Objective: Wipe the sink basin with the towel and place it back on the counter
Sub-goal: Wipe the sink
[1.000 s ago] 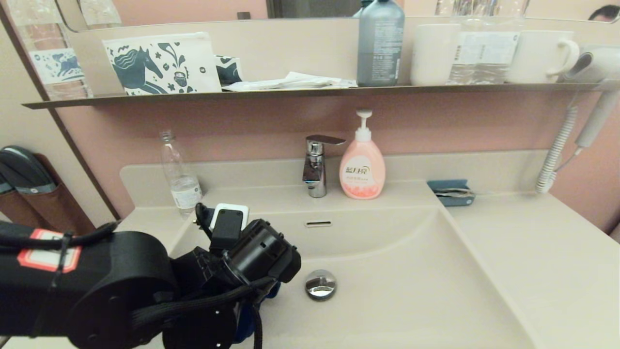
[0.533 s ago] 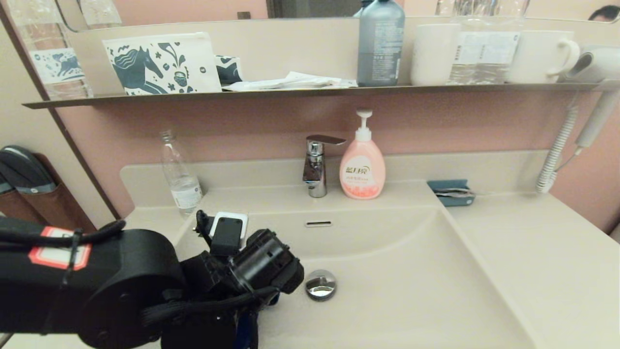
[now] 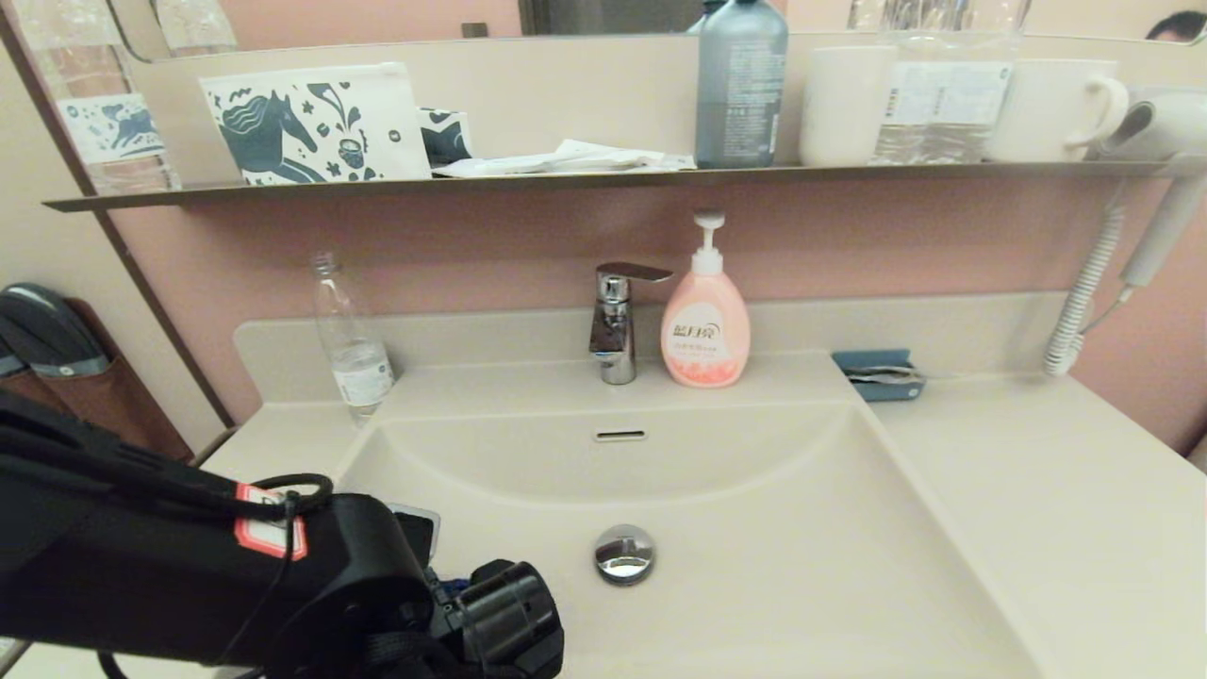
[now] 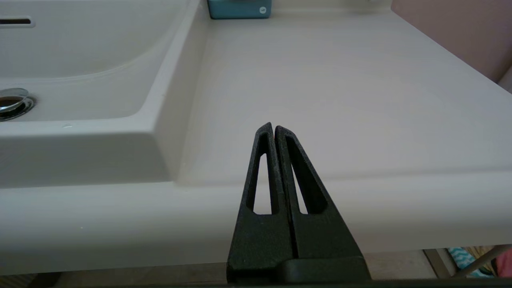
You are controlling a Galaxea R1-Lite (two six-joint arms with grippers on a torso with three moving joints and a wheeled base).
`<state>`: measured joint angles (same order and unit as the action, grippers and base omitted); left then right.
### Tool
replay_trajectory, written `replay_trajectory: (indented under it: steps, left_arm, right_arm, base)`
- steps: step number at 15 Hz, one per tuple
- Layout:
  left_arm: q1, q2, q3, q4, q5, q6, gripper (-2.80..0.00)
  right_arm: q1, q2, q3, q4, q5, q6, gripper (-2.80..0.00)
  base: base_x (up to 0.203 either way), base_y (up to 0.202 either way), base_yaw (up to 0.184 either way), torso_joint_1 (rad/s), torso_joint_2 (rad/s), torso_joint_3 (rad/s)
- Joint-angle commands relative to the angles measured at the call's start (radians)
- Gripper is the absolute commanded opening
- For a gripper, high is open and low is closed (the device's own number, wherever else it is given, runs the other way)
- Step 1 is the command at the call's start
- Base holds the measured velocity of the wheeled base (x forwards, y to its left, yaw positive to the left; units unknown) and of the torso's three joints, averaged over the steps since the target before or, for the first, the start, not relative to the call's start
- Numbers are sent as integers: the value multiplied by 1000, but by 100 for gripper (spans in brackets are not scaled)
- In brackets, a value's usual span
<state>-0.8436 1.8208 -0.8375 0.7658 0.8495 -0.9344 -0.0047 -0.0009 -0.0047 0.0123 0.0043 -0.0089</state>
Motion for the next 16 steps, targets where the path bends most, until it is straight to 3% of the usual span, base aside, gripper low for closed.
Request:
replay_trajectory:
  steps: [1, 6, 11, 16]
  left_arm:
    - [18, 17, 3, -6, 7, 63, -280]
    - [130, 4, -1, -241, 14, 342, -280]
    - [295, -3, 24, -530, 9, 692, -280]
    - [444, 6, 24, -804, -85, 960, -280]
  right_arm:
    - [0, 1, -9, 0, 0, 0, -280]
    - [0, 1, 0, 0, 0, 0, -280]
    - [0, 1, 0, 0, 0, 0, -280]
    - [0, 1, 0, 0, 0, 0, -280]
  base:
    - [0, 0, 0, 0, 0, 0]
    - [0, 0, 0, 0, 0, 0]
    - [0, 0, 0, 0, 0, 0]
    - [0, 0, 0, 0, 0, 0]
